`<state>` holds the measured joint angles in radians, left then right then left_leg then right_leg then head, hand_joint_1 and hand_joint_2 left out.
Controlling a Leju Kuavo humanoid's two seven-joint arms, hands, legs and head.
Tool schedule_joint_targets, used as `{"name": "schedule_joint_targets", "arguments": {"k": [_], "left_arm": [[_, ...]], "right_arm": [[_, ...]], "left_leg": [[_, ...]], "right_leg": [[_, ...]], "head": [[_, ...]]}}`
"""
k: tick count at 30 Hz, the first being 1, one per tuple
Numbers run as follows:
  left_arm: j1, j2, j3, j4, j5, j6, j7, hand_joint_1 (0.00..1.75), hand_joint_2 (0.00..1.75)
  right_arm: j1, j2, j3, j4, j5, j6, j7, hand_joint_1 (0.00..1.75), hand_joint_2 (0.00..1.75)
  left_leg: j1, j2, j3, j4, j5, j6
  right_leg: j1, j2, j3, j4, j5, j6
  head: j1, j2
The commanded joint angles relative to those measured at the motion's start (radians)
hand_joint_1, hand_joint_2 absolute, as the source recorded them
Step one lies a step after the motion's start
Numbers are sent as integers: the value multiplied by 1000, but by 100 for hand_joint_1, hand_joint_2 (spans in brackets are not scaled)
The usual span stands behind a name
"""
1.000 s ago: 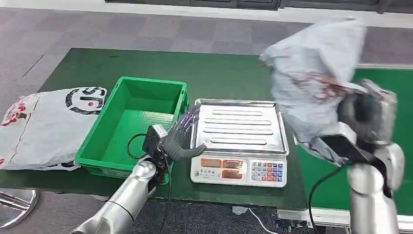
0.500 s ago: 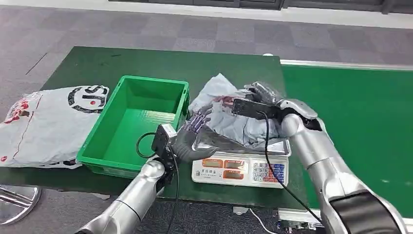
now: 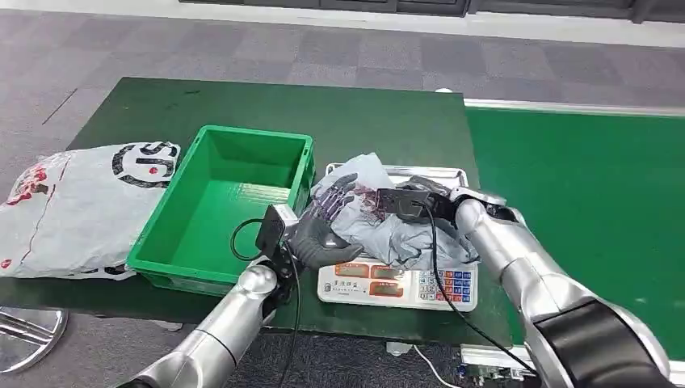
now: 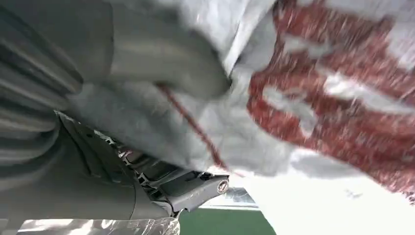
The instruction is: Moved the parcel from conveyor to table for the left to box.
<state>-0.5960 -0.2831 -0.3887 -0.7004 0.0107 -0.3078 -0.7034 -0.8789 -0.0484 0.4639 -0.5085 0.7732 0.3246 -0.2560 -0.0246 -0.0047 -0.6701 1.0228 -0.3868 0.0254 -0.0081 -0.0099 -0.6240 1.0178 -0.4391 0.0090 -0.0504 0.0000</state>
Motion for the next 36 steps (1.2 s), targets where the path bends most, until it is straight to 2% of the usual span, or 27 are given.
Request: {"name": "schedule_joint_targets", "arguments": {"k": [1, 5, 9, 16, 19, 21, 23, 26, 28, 29, 36], "left_arm": [[-38, 30, -49, 56, 5, 5, 5, 0, 175], [-32, 42, -41, 42, 12, 15, 5, 0, 175], [-29, 48, -36, 31, 15, 18, 5, 0, 175], [-30, 48, -35, 32, 15, 19, 5, 0, 175], [-27, 53, -33, 26, 14, 18, 5, 0, 175], [-26, 55, -33, 25, 13, 14, 5, 0, 175], [-30, 58, -32, 35, 15, 15, 5, 0, 175], [-23, 58, -24, 35, 12, 16, 5, 0, 175], [-19, 58, -18, 32, 12, 22, 5, 0, 175], [-20, 58, -15, 33, 12, 24, 5, 0, 175], [-20, 58, -15, 33, 12, 24, 5, 0, 175]], "right_arm": [[-53, 23, 77, 118, -25, -14, 11, 0, 175], [-50, 20, 20, 66, -118, -99, -33, 0, 175], [-12, -36, -39, -94, -228, -184, -145, 0, 175], [-5, -46, -45, -116, -236, -197, -149, 0, 175], [81, -105, -93, -318, -322, -293, -186, 0, 175], [117, -125, -120, -393, -348, -327, -213, 0, 175], [201, -153, -216, -593, -436, -380, -197, 0, 175], [281, -190, -374, -703, -609, -349, -181, 0, 175], [340, -189, -459, -716, -731, -281, -193, 0, 175], [370, -188, -486, -709, -744, -288, -199, 0, 175], [370, -188, -486, -709, -744, -288, -199, 0, 175]], "left_leg": [[2, 3, 3, -1, -1, -4], [1, 3, 2, -1, -1, -4], [1, 1, 0, 0, 0, -3], [2, -1, 1, 0, 0, -3], [2, 0, 2, -1, 0, -5], [2, -2, 2, -1, 0, -4], [2, -3, 2, -1, 0, -4], [2, -6, 1, -1, 0, -4], [2, -7, 1, -1, 0, -3], [1, -6, 1, -1, -1, -2], [0, -1, 0, 0, -3, -2]], "right_leg": [[1, 3, 2, -2, 0, -1], [1, 3, 1, -1, 0, 0], [0, 1, 0, 0, 0, 0], [1, 0, 1, -1, 0, 0], [1, 1, 2, -2, 0, 0], [1, -1, 2, -2, 0, 0], [1, -2, 2, -2, -1, 0], [1, -5, 3, -2, -2, 0], [1, -6, 3, -2, -2, 0], [1, -6, 3, -2, -2, 0], [0, -1, 1, -1, -1, 0]], "head": [[0, 0], [0, 0], [0, 0], [0, 0], [0, 0], [0, 0], [0, 0], [0, 0], [0, 0], [0, 0], [0, 0]]}}
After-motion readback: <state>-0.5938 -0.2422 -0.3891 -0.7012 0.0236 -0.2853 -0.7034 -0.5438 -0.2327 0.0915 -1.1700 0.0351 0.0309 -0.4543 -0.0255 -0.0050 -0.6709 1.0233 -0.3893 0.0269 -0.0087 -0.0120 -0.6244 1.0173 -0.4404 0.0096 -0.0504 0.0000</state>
